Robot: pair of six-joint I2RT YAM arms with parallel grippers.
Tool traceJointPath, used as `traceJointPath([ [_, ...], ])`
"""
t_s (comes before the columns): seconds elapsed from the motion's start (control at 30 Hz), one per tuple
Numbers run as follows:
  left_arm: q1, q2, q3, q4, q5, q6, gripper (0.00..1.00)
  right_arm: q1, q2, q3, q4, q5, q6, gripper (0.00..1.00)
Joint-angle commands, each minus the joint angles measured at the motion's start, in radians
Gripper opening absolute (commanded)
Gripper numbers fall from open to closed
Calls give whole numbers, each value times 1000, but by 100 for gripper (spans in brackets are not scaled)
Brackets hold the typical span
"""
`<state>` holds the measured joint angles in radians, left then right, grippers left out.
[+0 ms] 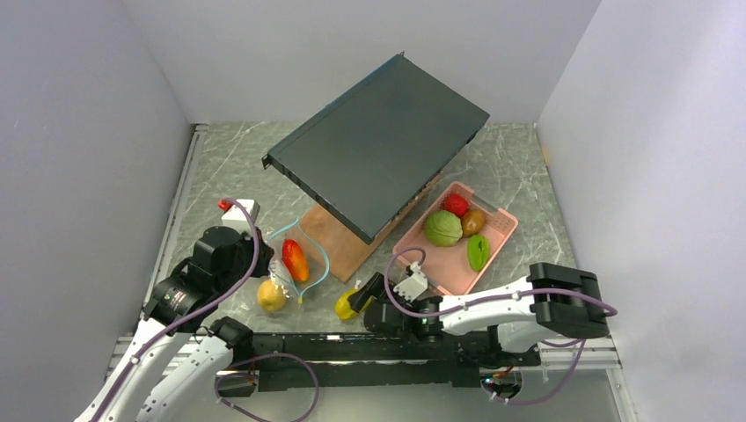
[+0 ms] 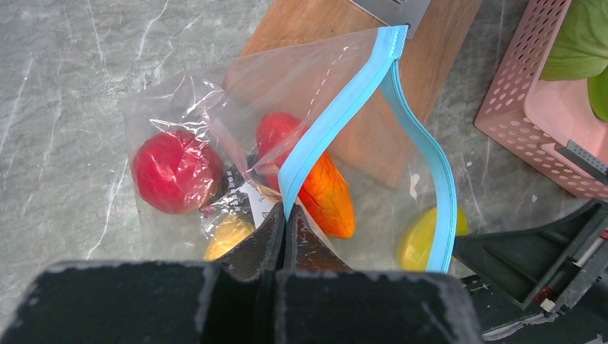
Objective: Place the food in the zip-top bag and seal the zipper
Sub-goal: Pick up the fake fruit from the center of the board.
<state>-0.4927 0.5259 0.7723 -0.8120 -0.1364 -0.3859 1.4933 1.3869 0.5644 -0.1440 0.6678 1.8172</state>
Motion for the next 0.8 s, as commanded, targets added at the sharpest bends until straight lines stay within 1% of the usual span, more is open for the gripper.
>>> traceJointPath([
  [0.0, -3, -7, 0, 39, 1, 1, 0, -40, 54, 41, 69, -87, 97, 100],
  [0.1, -4, -13, -2, 42, 3, 1, 0, -49, 56, 31, 86, -91, 124, 99],
  [0.17, -3, -12, -2, 39, 1, 0, 0, -56, 59, 28, 97, -91, 126, 96],
  [0.27, -4, -9, -2, 43, 5, 2, 0, -61, 63, 30, 84, -101, 144, 88],
  [0.43, -4, -5, -1, 40, 8, 3, 0, -66, 85, 37, 62, -116, 165, 81],
  [0.67, -3, -3, -2, 43, 8, 4, 0, -89, 108, 30, 85, -154, 167, 65],
  [0.77, -4, 4, 0, 42, 11, 4, 0, -93, 106, 22, 106, -155, 159, 54],
])
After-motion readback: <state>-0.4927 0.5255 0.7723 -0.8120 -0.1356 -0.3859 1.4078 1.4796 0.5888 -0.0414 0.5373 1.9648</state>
